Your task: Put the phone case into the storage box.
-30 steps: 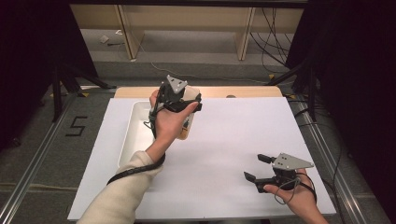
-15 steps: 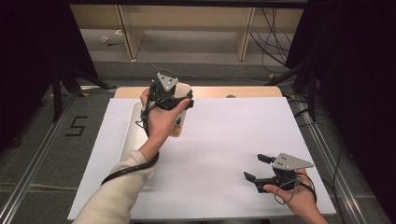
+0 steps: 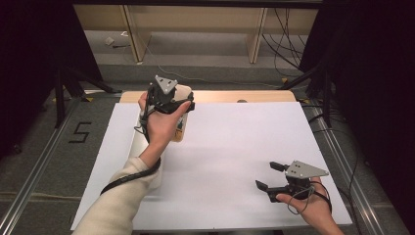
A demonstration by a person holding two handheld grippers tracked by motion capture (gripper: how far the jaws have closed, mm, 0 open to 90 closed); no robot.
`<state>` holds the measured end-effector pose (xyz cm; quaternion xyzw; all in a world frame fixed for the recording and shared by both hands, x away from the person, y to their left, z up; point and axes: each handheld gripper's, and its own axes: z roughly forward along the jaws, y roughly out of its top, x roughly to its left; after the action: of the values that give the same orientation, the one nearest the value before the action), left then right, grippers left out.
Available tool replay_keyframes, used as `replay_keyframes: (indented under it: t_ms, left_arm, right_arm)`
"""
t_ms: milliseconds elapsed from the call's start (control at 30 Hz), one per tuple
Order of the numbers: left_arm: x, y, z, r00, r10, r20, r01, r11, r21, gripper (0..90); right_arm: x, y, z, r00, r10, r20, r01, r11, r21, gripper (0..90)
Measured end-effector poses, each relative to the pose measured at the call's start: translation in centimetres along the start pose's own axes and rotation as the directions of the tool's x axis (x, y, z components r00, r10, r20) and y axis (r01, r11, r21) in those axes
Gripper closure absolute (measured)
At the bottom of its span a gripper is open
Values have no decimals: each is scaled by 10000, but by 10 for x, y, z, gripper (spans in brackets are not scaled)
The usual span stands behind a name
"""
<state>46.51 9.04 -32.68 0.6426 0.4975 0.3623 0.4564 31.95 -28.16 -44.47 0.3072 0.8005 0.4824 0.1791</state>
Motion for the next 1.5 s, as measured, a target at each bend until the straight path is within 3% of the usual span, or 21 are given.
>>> replay_keyframes:
  t_ms: [800, 1500]
  left_arm:
    - [35, -4, -5, 9950, -383, -920, 375, 9992, -108, 111]
    - [52, -5, -6, 9889, -656, -1336, 637, 9978, -185, 111]
  right_arm:
    - [0, 0, 0, 10000, 23, 1, -23, 10000, 6, 177]
    - [1, 0, 1, 10000, 29, -12, -29, 10000, 7, 177]
